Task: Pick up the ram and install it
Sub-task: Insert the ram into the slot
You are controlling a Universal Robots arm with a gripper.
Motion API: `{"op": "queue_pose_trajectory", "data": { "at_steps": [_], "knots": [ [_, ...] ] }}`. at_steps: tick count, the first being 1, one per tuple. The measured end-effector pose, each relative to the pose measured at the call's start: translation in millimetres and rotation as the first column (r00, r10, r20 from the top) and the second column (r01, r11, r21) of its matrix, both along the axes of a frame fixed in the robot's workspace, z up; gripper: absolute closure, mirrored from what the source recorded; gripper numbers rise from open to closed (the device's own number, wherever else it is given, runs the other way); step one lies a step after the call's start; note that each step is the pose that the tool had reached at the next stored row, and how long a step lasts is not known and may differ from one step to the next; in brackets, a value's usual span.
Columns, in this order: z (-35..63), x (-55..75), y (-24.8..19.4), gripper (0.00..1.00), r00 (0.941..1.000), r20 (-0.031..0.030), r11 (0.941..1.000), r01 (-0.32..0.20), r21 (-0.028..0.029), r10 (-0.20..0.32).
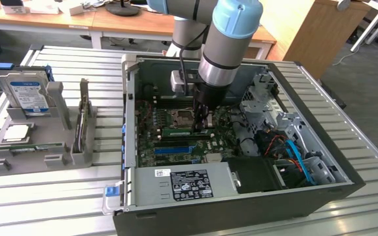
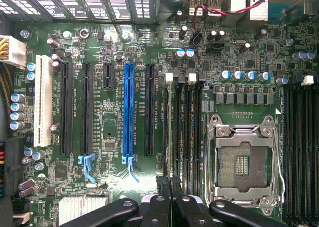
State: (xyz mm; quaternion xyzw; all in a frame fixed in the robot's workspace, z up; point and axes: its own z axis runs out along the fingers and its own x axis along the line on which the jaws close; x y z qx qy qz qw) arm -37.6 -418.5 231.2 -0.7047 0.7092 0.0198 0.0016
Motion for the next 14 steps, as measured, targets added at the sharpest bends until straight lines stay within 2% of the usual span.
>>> {"op": "queue_pose_trajectory", "data": {
  "at_steps": [14],
  "knots": [
    [-1.9, 0.1, 0.1, 0.88, 1.0000, 0.0000, 1.0000, -0.005, 0.0001, 0.005]
  ]
}}
